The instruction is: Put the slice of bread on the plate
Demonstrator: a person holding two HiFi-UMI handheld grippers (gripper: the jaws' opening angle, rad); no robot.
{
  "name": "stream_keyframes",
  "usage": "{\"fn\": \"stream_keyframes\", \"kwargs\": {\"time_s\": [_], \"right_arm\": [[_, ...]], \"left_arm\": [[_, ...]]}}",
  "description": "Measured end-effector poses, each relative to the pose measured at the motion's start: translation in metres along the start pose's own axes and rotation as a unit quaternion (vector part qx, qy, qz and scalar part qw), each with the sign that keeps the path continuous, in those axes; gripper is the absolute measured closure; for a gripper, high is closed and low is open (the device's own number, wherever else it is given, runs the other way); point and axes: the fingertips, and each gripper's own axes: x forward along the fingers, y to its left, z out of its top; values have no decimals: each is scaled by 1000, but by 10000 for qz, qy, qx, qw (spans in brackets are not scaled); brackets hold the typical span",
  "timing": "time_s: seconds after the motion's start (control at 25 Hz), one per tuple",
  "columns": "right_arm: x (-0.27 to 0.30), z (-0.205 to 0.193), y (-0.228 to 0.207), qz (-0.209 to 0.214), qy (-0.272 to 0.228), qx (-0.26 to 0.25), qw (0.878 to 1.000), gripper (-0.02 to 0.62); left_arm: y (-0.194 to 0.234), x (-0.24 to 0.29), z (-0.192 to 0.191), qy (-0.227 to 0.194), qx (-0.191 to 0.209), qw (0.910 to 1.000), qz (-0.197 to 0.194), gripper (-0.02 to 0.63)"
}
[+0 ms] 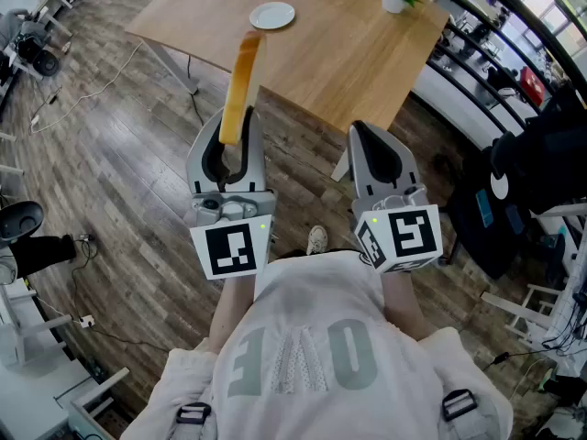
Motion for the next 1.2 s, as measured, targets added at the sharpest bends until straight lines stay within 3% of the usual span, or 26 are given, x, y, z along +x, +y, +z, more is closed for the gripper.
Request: {"fn": "stream_keyframes", "kwargs": {"time_s": [0.28,0.44,0.56,0.72,0.88,1.12,1.2], "right_arm": [[10,1,-8,63,3,-104,9999,574],[22,-1,-3,178,66,-619,9979,574],[32,-4,0,370,96,-685,9969,574],[47,-24,14,666,299,-403,9965,574],[66,-30,32,1012,484,-466,9926,574],[137,-28,39,1126,534,-645,9901,574],[164,-24,38,1127,529,-666,9900,574]], "left_arm": [[5,13,-9,48,-86,9999,93,514],[10,20,-12,-95,-114,9998,123,514],[12,22,-20,108,-173,9996,197,514],[27,17,-36,369,-237,9980,459,514],[51,24,-60,663,-497,9945,643,514],[93,78,-77,205,-504,9963,665,514],[108,96,-85,238,-572,9958,670,514]]}}
